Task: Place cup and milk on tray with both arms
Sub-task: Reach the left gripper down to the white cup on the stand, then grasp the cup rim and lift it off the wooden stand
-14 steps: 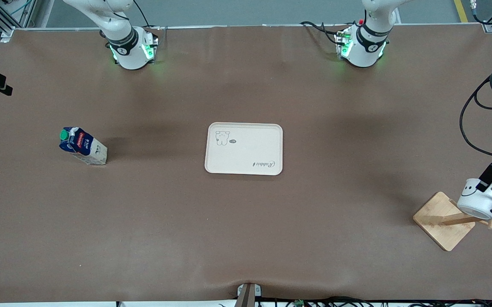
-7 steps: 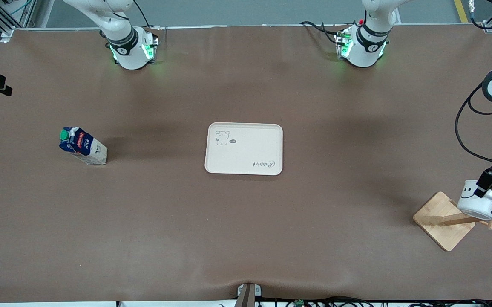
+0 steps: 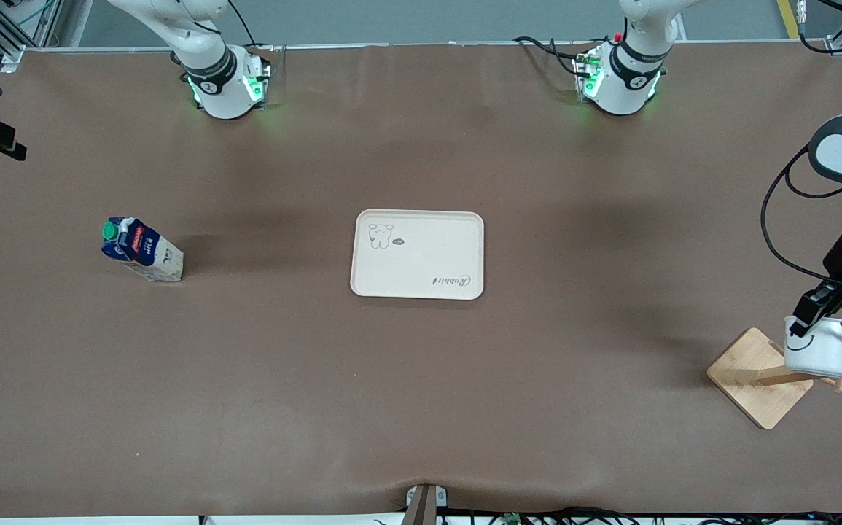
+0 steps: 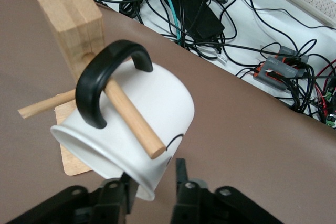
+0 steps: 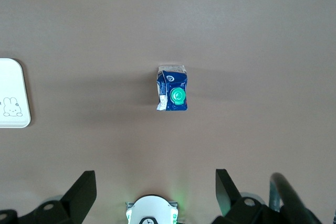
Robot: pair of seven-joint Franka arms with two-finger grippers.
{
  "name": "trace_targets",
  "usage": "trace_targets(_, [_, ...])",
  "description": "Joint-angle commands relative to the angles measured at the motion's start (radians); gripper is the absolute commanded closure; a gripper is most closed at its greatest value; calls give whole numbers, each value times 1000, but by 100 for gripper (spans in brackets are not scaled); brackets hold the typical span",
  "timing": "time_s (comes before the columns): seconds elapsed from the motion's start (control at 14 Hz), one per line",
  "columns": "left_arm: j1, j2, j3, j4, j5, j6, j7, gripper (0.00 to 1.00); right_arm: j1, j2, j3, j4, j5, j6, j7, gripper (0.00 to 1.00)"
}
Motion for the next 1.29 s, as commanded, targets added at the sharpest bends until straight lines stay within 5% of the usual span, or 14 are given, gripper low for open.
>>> trace_targets(0.0, [3, -19, -5, -24, -16, 14, 20, 86, -14, 1, 10, 11, 22, -16, 0, 0])
trace_targets(0.29, [3, -25, -7, -24, -15, 11, 21, 100, -12, 1, 13, 14, 24, -13, 0, 0])
trace_targets(0.5, [3, -51, -28, -24, -15, -17, 7, 100, -5, 1, 15, 15, 24, -15, 0, 0])
trace_targets(1.21, [3, -214, -88, 2, -7, -396, -84, 100, 44, 1, 16, 40, 24, -9, -5, 0])
